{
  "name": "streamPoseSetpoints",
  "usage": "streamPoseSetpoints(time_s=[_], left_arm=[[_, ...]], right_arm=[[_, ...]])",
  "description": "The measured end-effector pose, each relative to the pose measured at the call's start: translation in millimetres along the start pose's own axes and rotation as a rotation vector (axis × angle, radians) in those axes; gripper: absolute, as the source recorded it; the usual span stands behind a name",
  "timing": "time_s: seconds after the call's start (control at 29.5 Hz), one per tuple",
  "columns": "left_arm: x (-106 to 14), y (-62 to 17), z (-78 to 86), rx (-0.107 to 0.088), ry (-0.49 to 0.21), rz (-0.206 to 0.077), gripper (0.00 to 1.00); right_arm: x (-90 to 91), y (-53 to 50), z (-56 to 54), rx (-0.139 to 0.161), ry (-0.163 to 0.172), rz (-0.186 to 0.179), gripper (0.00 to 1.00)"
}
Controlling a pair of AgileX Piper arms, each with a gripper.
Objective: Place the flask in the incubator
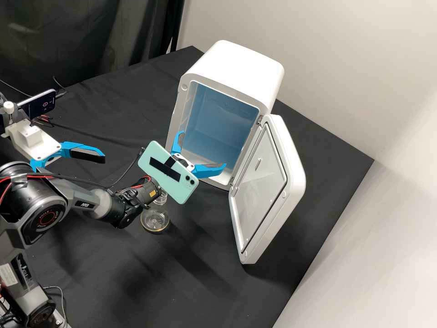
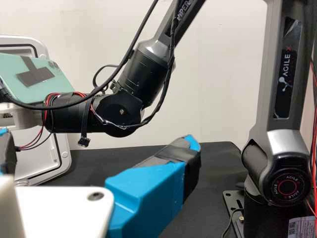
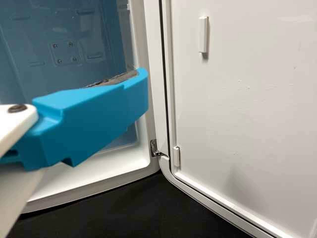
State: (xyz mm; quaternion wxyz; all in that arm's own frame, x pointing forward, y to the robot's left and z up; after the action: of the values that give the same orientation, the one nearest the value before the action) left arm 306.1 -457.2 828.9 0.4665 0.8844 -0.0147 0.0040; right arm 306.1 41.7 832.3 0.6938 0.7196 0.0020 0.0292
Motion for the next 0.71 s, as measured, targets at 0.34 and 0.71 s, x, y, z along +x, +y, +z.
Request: streamPoseSetpoints(time_s=[0.34,0.71], left_arm=[[0.0,0.0,0.0,0.000,0.000,0.000,1.00],[0.5,-14.3,13.9,0.000,-0.031,-0.041,1.00]], right_arm=[[0.0,0.0,0.0,0.000,0.000,0.000,1.00],[0.0,0.0,0.0,0.000,0.000,0.000,1.00]])
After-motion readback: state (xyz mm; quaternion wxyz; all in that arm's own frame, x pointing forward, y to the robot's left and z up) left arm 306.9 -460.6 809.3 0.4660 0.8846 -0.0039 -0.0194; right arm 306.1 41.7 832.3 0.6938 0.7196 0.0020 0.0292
